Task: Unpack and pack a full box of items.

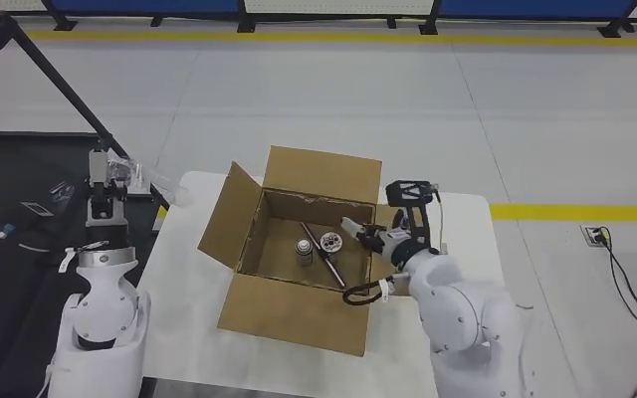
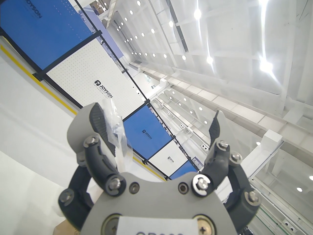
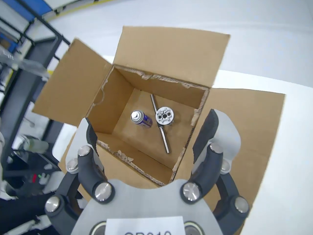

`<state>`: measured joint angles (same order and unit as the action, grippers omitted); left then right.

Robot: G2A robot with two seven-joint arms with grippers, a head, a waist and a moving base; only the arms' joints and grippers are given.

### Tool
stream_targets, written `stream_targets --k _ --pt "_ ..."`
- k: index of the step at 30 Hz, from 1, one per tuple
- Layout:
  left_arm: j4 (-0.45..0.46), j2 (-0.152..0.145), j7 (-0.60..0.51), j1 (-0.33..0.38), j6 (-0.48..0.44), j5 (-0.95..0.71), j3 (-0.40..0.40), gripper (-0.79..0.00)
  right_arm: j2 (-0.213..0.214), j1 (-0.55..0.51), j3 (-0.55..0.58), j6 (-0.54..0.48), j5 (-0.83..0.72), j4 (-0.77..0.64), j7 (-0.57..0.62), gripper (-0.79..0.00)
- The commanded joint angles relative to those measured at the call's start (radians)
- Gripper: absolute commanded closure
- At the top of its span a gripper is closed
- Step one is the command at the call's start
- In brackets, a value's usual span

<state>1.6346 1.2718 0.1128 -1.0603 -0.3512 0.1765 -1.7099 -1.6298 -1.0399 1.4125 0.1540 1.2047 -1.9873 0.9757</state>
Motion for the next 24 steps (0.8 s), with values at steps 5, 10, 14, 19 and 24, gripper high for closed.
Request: stream_targets --k 5,10,14,19,24 --pt "0.005 -0.001 0.016 -0.008 0.004 0.009 -0.017 -0.785 0.020 0.007 0.276 0.007 -0.295 0.090 0.034 -0.785" --pt "0.011 -0.003 0.026 -0.017 0.003 0.006 -0.041 -0.785 0.040 0.038 0.369 0.000 -0.367 0.237 0.087 -0.785" --pt "0.016 -0.004 0.025 -0.024 0.004 0.008 -0.045 -0.785 0.054 0.092 0.383 -0.002 -0.420 0.346 0.149 -0.785" --pt "0.021 -0.003 0.025 -0.029 0.006 0.010 -0.038 -0.785 0.066 0.125 0.370 -0.109 -0.572 0.390 0.224 -0.785" --pt "0.028 -0.003 0.025 -0.033 0.006 0.007 -0.037 -0.785 0.074 0.135 0.328 -0.177 -0.722 0.376 0.287 -0.785"
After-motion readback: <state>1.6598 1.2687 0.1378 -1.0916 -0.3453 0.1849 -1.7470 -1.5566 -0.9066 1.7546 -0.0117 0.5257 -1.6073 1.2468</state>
